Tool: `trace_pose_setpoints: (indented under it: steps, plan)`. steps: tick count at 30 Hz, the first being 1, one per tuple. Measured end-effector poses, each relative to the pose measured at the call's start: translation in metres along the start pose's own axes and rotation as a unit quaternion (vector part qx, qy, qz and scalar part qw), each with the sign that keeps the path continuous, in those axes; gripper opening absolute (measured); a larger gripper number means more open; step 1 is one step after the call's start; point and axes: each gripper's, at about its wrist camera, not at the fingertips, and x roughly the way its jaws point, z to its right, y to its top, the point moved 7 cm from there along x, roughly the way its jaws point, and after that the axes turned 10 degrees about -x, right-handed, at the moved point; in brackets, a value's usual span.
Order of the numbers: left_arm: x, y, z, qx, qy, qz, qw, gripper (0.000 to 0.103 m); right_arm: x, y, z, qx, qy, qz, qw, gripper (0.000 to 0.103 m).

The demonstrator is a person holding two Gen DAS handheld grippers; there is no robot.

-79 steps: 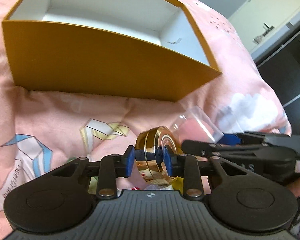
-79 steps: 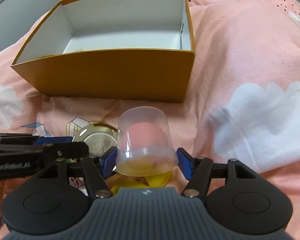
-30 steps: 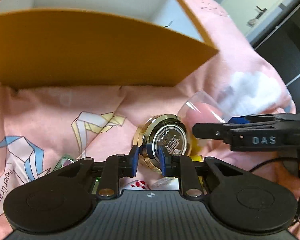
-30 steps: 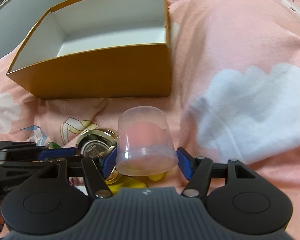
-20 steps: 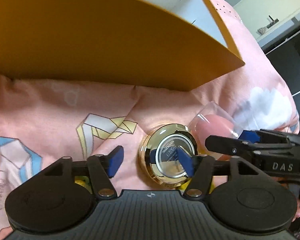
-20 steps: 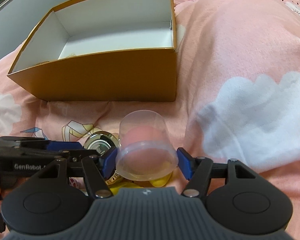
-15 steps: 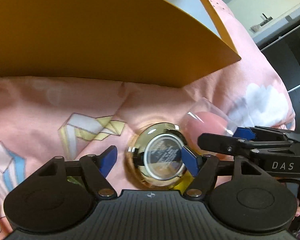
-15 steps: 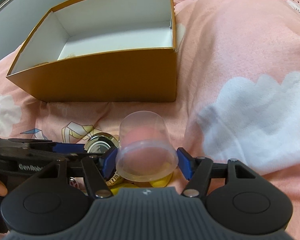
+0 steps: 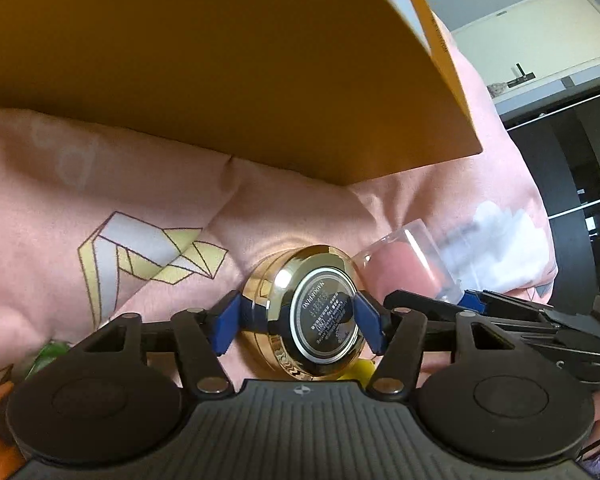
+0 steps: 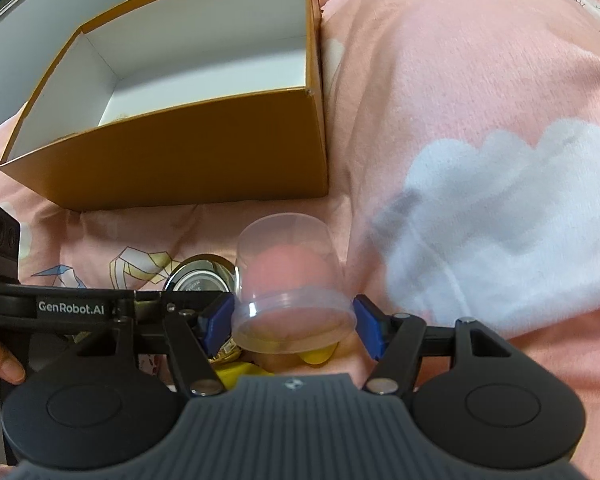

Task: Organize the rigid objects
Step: 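Lift both held items and carry them over the orange box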

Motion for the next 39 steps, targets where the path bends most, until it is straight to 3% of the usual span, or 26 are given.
trace_pose_setpoints:
  steps: [5, 11, 15, 22, 32, 39]
  plan:
    - [-0.028, -0.006, 0.01, 0.013, 0.001, 0.032, 0.9994, 0.043, -0.004, -0.001, 0.0, -0.006, -0.015, 0.003, 1.0, 0.064]
    - [-0.037, -0.019, 0.042, 0.091, 0.013, 0.057, 0.9941, 0.034, -0.01, 0.0, 0.002, -0.006, -0.032, 0.01, 0.999, 0.064]
    - [-0.026, -0.021, 0.044, 0.096, 0.013, 0.042, 0.9944, 0.033, -0.011, 0.0, 0.0, -0.008, -0.029, 0.008, 1.0, 0.064]
    - [-0.039, -0.021, 0.042, 0.084, 0.018, 0.064, 0.9942, 0.031, -0.012, 0.0, 0.0, -0.005, -0.029, 0.012, 0.999, 0.064]
    - [-0.094, -0.01, 0.056, 0.086, 0.016, 0.141, 0.986, 0.031, -0.042, 0.019, -0.019, -0.069, -0.049, 0.056, 0.995, 0.064]
    - [-0.132, 0.002, 0.073, 0.09, 0.001, 0.186, 0.9784, 0.031, -0.079, 0.044, -0.043, -0.118, -0.035, 0.103, 0.987, 0.064]
